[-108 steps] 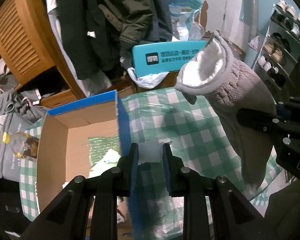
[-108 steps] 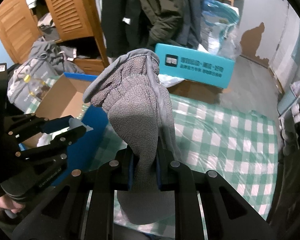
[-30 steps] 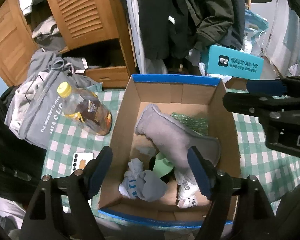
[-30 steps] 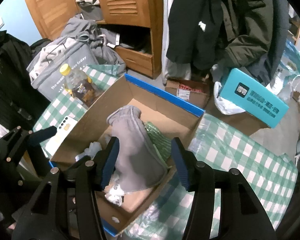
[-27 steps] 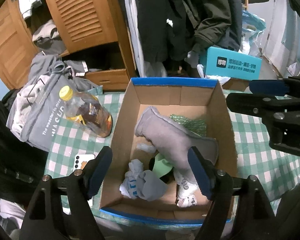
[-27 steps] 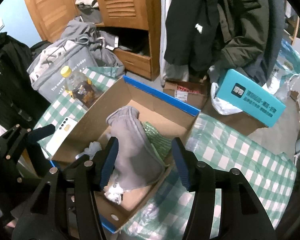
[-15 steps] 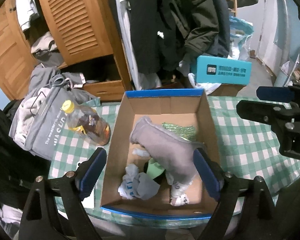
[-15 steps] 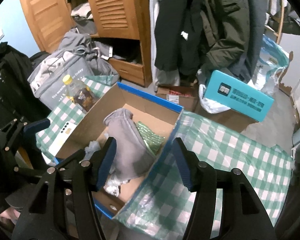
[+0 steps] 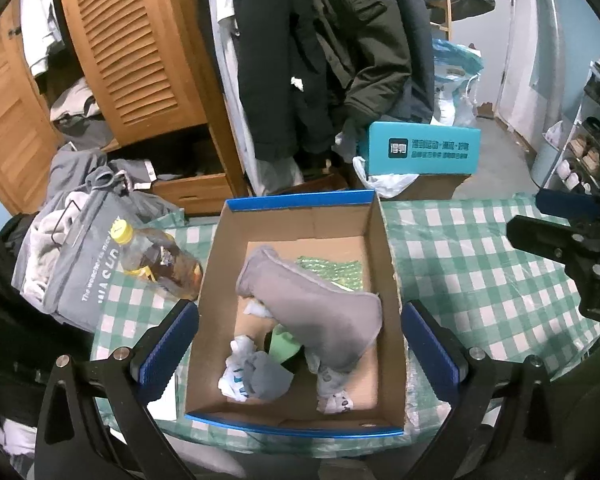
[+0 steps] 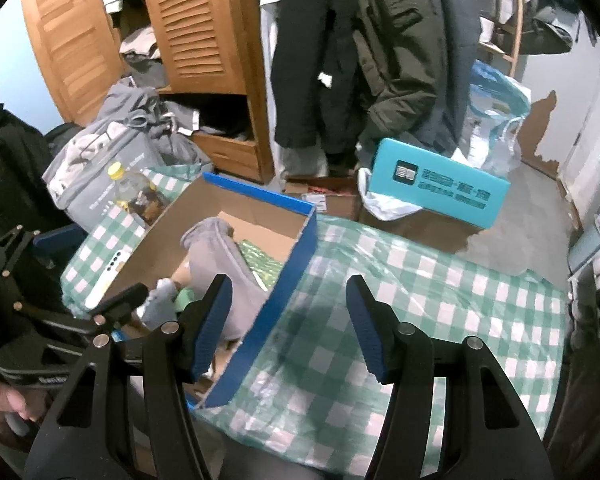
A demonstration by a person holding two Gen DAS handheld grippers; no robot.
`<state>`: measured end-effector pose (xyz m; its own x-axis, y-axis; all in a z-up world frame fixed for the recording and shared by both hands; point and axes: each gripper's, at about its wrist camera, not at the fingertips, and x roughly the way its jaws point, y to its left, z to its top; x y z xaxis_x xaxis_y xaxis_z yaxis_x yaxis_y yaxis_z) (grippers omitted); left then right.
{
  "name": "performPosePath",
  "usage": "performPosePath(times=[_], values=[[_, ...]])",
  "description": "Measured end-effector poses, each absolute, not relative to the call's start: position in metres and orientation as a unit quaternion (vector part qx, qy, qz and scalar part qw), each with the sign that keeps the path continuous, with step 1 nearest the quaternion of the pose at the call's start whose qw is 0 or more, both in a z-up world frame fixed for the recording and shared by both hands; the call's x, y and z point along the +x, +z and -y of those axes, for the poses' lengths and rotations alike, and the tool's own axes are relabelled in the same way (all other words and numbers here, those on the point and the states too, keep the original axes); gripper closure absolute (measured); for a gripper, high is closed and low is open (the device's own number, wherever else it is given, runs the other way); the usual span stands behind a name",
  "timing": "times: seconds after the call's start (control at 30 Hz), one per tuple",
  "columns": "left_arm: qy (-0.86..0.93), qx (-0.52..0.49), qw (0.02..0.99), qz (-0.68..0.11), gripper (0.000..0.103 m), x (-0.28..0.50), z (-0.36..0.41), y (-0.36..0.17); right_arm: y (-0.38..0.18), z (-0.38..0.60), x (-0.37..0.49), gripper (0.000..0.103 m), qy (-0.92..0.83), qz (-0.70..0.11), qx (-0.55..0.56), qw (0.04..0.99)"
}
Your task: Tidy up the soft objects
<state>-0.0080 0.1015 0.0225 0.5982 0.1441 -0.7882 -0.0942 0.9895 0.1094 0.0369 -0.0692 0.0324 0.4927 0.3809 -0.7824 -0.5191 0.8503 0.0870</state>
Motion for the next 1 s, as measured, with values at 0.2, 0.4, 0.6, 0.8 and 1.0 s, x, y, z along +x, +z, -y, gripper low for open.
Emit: performPosePath(times=[0.2, 0.4, 0.6, 0.8, 1.0], values=[[0.059, 0.029, 0.892, -0.447, 0.001, -0.006, -0.095, 0.022, 0.03, 0.087, 0.034, 0.045, 0.238, -0.424, -0.08, 0.87], [0.048, 0.034, 0.892, -0.448, 0.001, -0.003, -0.084, 0.02, 0.025, 0.105, 0.038, 0.045, 0.214, -0.423, -0.073, 0.877], [0.045, 0.032, 0.89, -0.453, 0.001, 0.001, -0.079, 0.019, 0.018, 0.115, 0.04, 0.045, 0.207, -0.433, -0.071, 0.875], [0.042, 0.031, 0.891, -0.451, 0.001, 0.002, -0.076, 0.019, 0.018, 0.117, 0.04, 0.045, 0.208, -0.431, -0.071, 0.875], [0.039, 0.021, 0.892, -0.449, 0.001, 0.001, -0.076, 0.021, 0.022, 0.117, 0.038, 0.045, 0.211, -0.428, -0.069, 0.876]])
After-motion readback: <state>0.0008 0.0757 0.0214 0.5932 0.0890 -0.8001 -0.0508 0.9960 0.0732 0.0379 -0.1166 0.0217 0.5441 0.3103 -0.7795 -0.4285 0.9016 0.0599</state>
